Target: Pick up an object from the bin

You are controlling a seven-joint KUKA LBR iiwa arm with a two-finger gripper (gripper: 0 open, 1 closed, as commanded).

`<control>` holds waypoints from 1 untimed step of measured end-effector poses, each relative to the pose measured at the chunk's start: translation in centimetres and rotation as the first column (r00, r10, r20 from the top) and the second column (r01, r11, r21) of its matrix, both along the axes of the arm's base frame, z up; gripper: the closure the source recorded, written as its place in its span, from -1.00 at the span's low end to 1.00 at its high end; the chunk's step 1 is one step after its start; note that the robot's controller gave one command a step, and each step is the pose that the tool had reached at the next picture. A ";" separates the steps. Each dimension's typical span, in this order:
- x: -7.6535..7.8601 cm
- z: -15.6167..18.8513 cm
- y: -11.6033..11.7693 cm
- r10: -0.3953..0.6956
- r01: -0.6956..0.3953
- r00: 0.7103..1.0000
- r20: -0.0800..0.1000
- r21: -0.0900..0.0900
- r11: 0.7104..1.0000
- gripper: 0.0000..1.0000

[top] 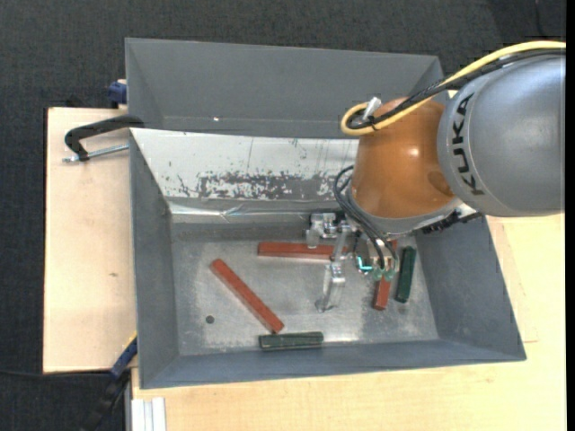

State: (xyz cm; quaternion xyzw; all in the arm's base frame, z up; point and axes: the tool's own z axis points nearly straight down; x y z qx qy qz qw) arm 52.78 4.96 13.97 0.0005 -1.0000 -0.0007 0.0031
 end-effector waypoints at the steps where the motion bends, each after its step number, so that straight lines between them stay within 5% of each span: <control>1: 0.1 0.3 0.0 -0.001 0.001 1.000 0.006 0.000 1.000 -1.00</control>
Offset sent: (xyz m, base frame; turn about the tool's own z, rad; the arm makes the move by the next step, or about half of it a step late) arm 0.0702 0.0016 -0.0697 -0.0876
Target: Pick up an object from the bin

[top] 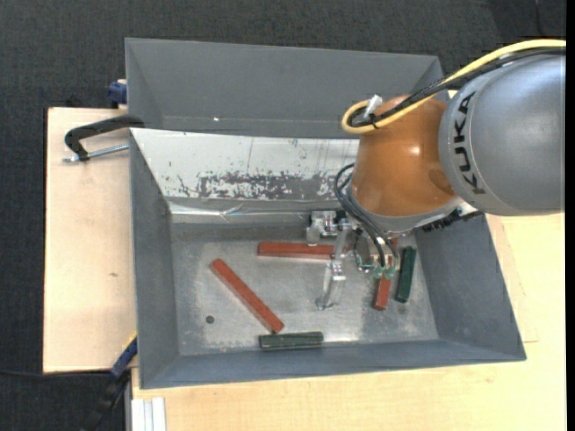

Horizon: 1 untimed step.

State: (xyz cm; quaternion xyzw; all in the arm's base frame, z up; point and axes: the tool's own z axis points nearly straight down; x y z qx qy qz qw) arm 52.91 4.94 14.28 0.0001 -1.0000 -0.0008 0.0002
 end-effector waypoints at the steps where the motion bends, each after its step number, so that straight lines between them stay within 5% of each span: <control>1: 5.2 -4.6 0.2 0.063 -0.063 0.998 0.015 0.000 0.998 -1.00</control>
Offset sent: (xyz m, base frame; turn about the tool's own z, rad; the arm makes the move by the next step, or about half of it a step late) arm 0.0471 0.0120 -0.0728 -0.0101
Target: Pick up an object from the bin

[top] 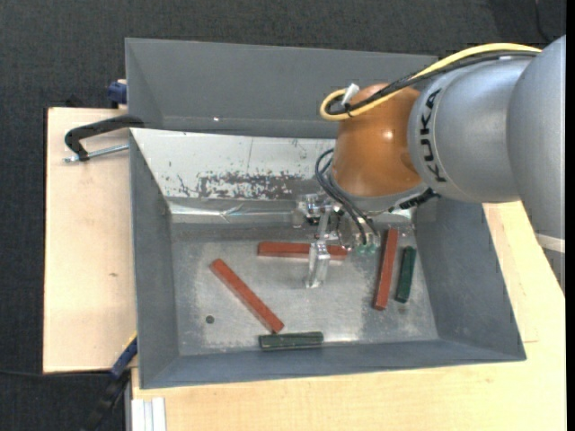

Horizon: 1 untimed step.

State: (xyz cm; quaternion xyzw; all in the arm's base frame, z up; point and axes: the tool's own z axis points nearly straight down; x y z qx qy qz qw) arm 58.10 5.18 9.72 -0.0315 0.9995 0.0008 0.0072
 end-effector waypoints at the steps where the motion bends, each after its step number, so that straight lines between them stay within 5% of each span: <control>1: -0.4 -2.6 1.1 -0.052 0.052 0.999 -0.013 0.000 0.999 1.00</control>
Offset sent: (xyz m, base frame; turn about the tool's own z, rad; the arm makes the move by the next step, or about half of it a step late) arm 0.0000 0.0000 0.0000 0.0000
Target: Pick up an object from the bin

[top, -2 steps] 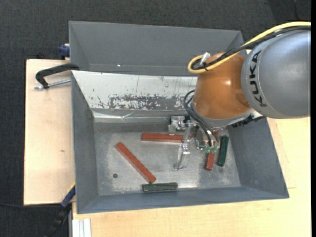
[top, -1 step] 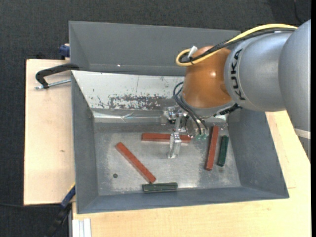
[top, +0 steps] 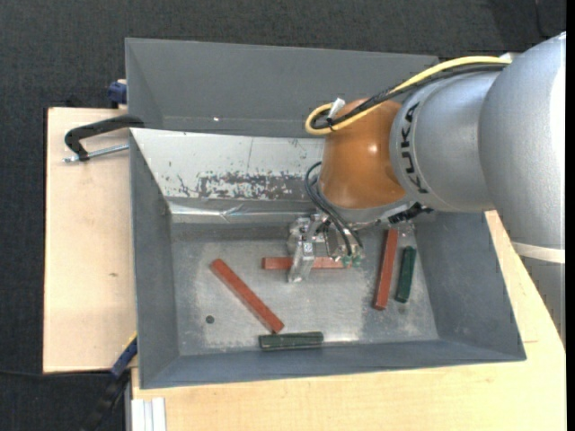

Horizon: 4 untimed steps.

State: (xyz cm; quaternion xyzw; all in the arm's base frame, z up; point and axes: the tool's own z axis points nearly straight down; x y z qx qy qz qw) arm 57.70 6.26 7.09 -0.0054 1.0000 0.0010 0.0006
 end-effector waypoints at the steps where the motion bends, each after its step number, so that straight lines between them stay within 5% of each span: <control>1: 0.0 0.0 0.0 0.000 0.000 1.000 0.000 0.000 1.000 1.00; 2: -0.8 9.1 0.4 0.004 -0.004 1.000 0.001 0.000 1.000 -1.00; 3: -1.2 15.9 0.6 0.008 -0.008 1.000 0.002 0.000 1.000 -1.00; 4: -0.9 13.4 0.7 0.103 -0.103 0.995 0.013 -0.001 0.995 -1.00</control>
Offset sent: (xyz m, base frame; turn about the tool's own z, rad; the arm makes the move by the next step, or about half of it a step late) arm -0.0169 0.0081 0.2074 -0.0092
